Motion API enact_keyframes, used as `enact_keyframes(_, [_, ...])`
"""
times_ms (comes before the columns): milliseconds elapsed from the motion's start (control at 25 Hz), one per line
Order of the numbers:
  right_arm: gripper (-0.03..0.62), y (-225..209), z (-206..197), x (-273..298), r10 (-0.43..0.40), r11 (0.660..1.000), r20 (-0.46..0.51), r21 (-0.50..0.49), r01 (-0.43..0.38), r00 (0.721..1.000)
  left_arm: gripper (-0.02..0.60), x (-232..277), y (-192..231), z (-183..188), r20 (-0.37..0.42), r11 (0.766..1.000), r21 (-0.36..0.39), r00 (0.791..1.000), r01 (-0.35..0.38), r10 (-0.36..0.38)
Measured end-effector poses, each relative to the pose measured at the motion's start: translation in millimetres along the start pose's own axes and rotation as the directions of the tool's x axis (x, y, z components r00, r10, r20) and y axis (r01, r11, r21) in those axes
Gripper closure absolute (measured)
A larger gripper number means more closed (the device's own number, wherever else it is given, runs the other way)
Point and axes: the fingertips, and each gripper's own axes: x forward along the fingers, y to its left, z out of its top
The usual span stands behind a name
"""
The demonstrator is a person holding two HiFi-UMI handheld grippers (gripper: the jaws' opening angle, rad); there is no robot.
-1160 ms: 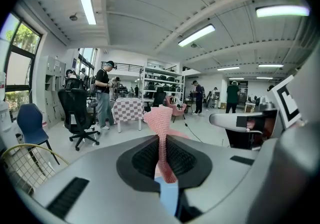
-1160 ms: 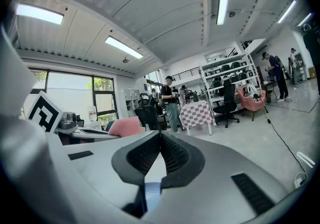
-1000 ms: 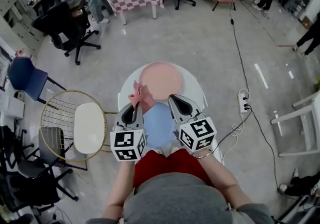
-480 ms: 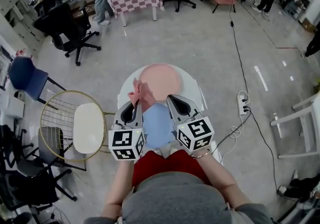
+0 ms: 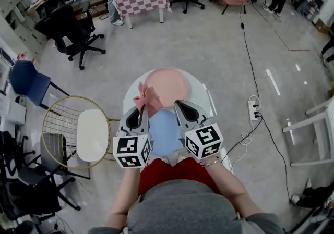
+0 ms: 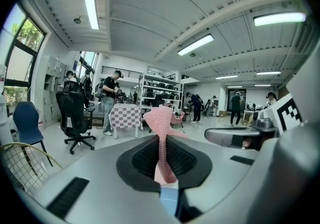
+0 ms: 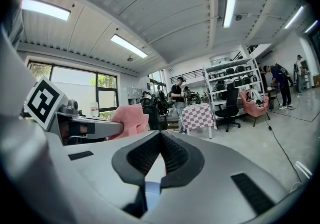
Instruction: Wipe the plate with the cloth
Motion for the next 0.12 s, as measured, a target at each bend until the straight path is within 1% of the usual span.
enact_keyframes(120, [0.566, -2.4, -0.6, 0.9, 0.001, 1.000, -0.001, -0.001, -0.001, 1.000, 0.552, 2.1, 0.2, 0.1, 0.001, 1.000, -0.002, 1.000, -0.003, 0.003])
